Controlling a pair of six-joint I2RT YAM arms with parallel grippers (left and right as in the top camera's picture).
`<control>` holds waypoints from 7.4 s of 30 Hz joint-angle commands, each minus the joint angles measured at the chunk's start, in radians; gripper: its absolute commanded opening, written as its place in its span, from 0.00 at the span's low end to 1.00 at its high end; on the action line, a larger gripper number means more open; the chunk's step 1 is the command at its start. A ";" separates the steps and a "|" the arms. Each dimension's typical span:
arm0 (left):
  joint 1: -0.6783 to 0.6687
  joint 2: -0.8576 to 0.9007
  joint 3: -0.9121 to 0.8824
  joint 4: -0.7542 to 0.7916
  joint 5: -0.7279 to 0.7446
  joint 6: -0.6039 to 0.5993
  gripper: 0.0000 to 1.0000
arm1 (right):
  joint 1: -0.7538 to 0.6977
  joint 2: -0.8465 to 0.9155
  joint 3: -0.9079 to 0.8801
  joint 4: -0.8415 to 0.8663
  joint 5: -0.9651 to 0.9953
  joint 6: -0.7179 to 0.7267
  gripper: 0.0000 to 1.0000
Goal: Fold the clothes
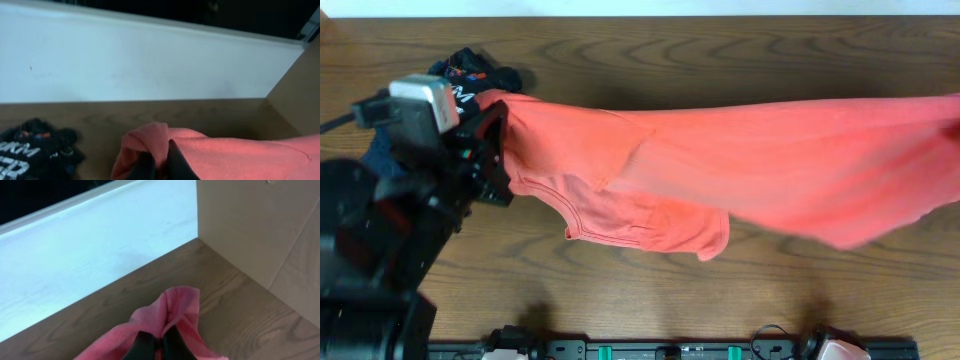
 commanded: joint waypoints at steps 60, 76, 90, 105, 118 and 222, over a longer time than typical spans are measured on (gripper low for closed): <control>-0.074 0.597 -0.377 -0.630 0.064 0.098 0.06 | -0.170 0.602 -0.509 -0.199 0.110 0.037 0.01; -0.074 0.315 -0.525 -0.371 0.073 -0.010 0.06 | -0.172 0.489 -0.616 -0.018 -0.010 0.028 0.01; -0.074 0.446 -0.525 0.108 0.076 -0.092 0.06 | -0.168 0.549 -0.617 0.189 -0.062 0.028 0.04; -0.074 0.636 -0.525 0.378 0.075 -0.091 0.06 | -0.132 0.644 -0.617 0.364 -0.066 0.026 0.04; -0.074 0.661 -0.525 0.504 0.044 -0.091 0.50 | -0.086 0.669 -0.617 0.429 -0.076 0.017 0.39; -0.073 0.849 -0.599 0.059 -0.064 -0.091 0.11 | -0.174 0.764 -0.802 0.279 -0.005 -0.040 0.27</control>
